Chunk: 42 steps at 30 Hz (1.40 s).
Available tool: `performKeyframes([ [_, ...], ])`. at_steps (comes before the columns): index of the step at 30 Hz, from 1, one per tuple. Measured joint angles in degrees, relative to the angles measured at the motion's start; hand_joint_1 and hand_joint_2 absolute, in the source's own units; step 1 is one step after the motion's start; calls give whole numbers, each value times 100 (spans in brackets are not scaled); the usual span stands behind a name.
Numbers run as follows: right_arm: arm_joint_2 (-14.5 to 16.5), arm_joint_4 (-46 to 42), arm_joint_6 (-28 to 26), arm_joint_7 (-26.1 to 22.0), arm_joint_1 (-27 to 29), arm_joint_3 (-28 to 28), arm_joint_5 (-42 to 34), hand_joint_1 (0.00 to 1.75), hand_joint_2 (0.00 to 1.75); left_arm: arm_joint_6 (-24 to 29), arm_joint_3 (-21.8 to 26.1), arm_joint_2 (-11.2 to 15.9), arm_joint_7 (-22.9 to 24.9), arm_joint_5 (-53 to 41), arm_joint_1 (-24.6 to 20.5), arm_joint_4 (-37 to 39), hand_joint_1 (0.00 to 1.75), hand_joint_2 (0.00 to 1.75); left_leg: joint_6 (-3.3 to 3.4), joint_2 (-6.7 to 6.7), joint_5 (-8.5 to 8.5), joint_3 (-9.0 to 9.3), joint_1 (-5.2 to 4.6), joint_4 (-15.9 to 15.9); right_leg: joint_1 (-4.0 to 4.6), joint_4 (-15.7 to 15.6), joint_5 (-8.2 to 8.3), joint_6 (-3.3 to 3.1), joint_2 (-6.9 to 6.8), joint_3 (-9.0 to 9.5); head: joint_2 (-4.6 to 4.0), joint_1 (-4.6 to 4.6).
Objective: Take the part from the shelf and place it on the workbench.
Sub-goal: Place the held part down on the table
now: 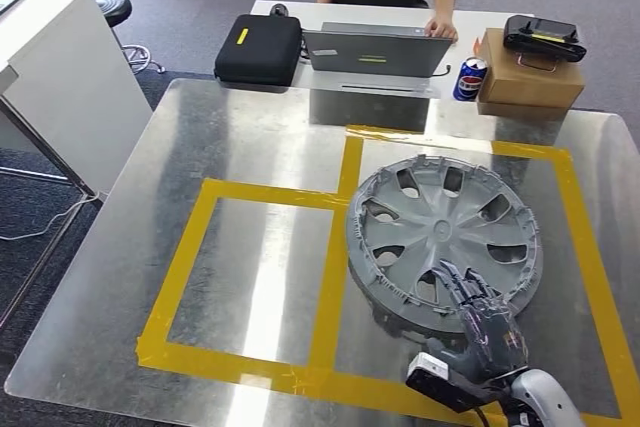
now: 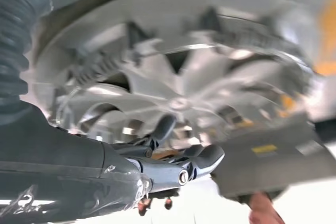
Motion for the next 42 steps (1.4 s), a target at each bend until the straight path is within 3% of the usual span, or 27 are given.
performKeyframes([
  [3, 1, -383, -196, -188, 117, 146, -307, 0, 175, 48, 46, -13, -5, 29, 2, 0, 0, 0, 42, 3, 22, 23, 3, -56, -4, -42, 7, 41, 2, 18, 0, -2],
  [5, 3, -618, -318, -358, 167, 210, -546, 0, 175, 76, 77, -32, -8, 43, 2, 0, 0, 0, 66, 17, 90, 87, 47, -169, 9, 63, -95, 78, -5, -20, 0, 14],
  [6, 7, -715, -353, -455, 178, 243, -683, 0, 175, 90, 99, -39, -13, 57, 1, 0, 0, 0, 74, 28, 125, 115, 73, -214, 9, 282, -243, 100, -10, -111, 0, 29],
  [8, 60, -827, -306, -669, 130, 345, -973, 0, 175, 106, 166, -39, -21, 118, 7, 0, 0, 0, 83, 45, 155, 121, 90, -226, -17, 1005, -637, 158, -16, -422, 0, 52],
  [9, 122, -843, -218, -774, 56, 414, -1125, 0, 175, 105, 207, -42, -24, 159, 10, 0, 0, 0, 72, 52, 161, 113, 98, -225, -38, 1312, -761, 190, -18, -561, 0, 54],
  [10, 206, -834, -114, -861, -60, 491, -1265, 0, 175, 93, 251, -46, -21, 194, 13, 0, 0, 0, 54, 59, 168, 103, 111, -223, -60, 1447, -779, 223, -21, -619, 0, 53],
  [11, 306, -802, -16, -915, -221, 568, -1381, 0, 175, 80, 288, -51, -6, 212, 13, 0, 0, 0, 25, 66, 177, 92, 131, -218, -85, 1355, -682, 257, -24, -565, 0, 52],
  [13, 521, -685, 125, -950, -608, 714, -1578, 0, 175, 62, 342, -68, 68, 179, 4, -1, 0, 0, -68, 72, 186, 55, 180, -173, -153, 654, -341, 350, -26, -190, 0, 53],
  [14, 620, -623, 159, -946, -786, 778, -1653, 0, 175, 66, 354, -71, 118, 144, -1, -2, 0, 0, -129, 62, 185, 26, 195, -129, -175, 322, -218, 363, 1, -19, 0, 63],
  [15, 705, -573, 178, -937, -924, 833, -1721, 0, 175, 73, 359, -73, 155, 103, -3, -3, 0, 0, -186, 46, 193, -4, 200, -93, -185, 114, -152, 334, 22, 91, 0, 63],
  [19, 866, -500, 183, -924, -1148, 961, -1885, 0, 0, 87, 362, -108, 210, 35, 34, -3, 0, 0, -336, 0, 268, -108, 230, -69, -127, 158, -65, 47, 51, -20, 0, 53],
  [20, 894, -493, 177, -933, -1186, 979, -1927, 0, 0, 87, 363, -115, 217, 30, 38, -3, 0, 0, -345, 4, 162, -172, 237, 30, -115, 165, -23, -16, 46, -75, 0, 46],
  [22, 961, -473, 161, -956, -1260, 1005, -1995, 0, 0, 99, 367, -123, 221, 33, 30, -2, 0, 0, -313, 14, -300, -421, 207, 601, -87, 160, 75, -122, 32, -196, 0, 20],
  [24, 1015, -434, 134, -973, -1323, 1022, -2034, 0, 0, 110, 378, -127, 180, 40, 20, -2, 0, 0, -259, 15, -764, -698, 139, 1391, -37, 161, 173, -168, 20, -331, 0, 7],
  [25, 1039, -407, 115, -979, -1355, 1029, -2046, 0, 0, 108, 386, -128, 148, 38, 17, -2, 0, 0, -225, 15, -864, -734, 109, 1605, -8, 161, 226, -181, 13, -400, 0, 5],
  [26, 1061, -380, 91, -981, -1395, 1035, -2051, 0, 0, 101, 393, -128, 121, 34, 16, -2, 0, 0, -180, 15, -867, -658, 78, 1609, 20, 161, 282, -191, 7, -472, 0, 6],
  [27, 1080, -355, 62, -981, -1437, 1039, -2048, 0, 0, 95, 398, -130, 105, 29, 13, -2, 0, 0, -127, 16, -793, -466, 48, 1396, 43, 161, 341, -195, 3, -540, 0, 5],
  [29, 1105, -334, -11, -981, -1491, 1038, -2025, 0, 0, 106, 405, -139, 85, 28, -11, -3, 0, 0, -24, 66, -625, 88, -16, 637, 80, 173, 452, -178, -15, -651, 0, 3],
  [30, 1110, -343, -55, -986, -1479, 1033, -2012, 0, 0, 127, 415, -148, 57, 37, -33, -4, 0, 0, 9, 91, -571, 280, -43, 334, 93, 169, 502, -160, -39, -686, 1, 5],
  [31, 1111, -372, -95, -1002, -1426, 1022, -2005, 0, 0, 159, 432, -157, 5, 51, -52, -4, 0, 0, 38, 97, -539, 380, -69, 151, 98, 153, 550, -132, -69, -700, 1, 4],
  [34, 1092, -534, -161, -1116, -1118, 986, -2005, 0, 0, 241, 508, -183, -176, 115, -22, -4, 0, 0, 125, 7, -384, 322, -98, 72, 77, 65, 673, -32, -162, -703, 0, 2],
  [35, 1077, -586, -165, -1153, -1019, 971, -2010, 0, 0, 252, 534, -184, -208, 133, 5, -4, 0, 0, 158, -12, -314, 281, -90, 58, 71, 108, 595, 1, -163, -737, 0, 5],
  [36, 1058, -633, -168, -1181, -942, 950, -2018, 0, 0, 257, 559, -186, -227, 144, 24, -4, 0, 0, 187, -27, -239, 225, -77, 44, 70, 261, 403, 28, -147, -800, 0, 7],
  [39, 1025, -729, -150, -1259, -793, 875, -2051, 0, 0, 276, 636, -189, -240, 206, 33, -4, 0, 0, 220, -91, -36, -5, -69, 39, 72, 1289, -474, 68, -95, -1028, 0, 11],
  [40, 1023, -751, -127, -1294, -746, 846, -2068, 0, 0, 288, 668, -190, -220, 239, 32, -4, 0, 0, 215, -121, 31, -90, -70, 41, 75, 1569, -606, 66, -89, -1025, 0, 10],
  [41, 1022, -772, -99, -1329, -696, 814, -2084, 0, 0, 301, 707, -189, -185, 269, 32, -4, 0, 0, 204, -160, 100, -179, -69, 44, 77, 1671, -603, 57, -81, -928, 0, 9],
  [42, 1022, -796, -72, -1361, -653, 776, -2097, 0, 0, 311, 746, -187, -144, 290, 32, -4, 0, 0, 188, -206, 168, -263, -65, 48, 78, 1571, -503, 46, -64, -728, 0, 10],
])
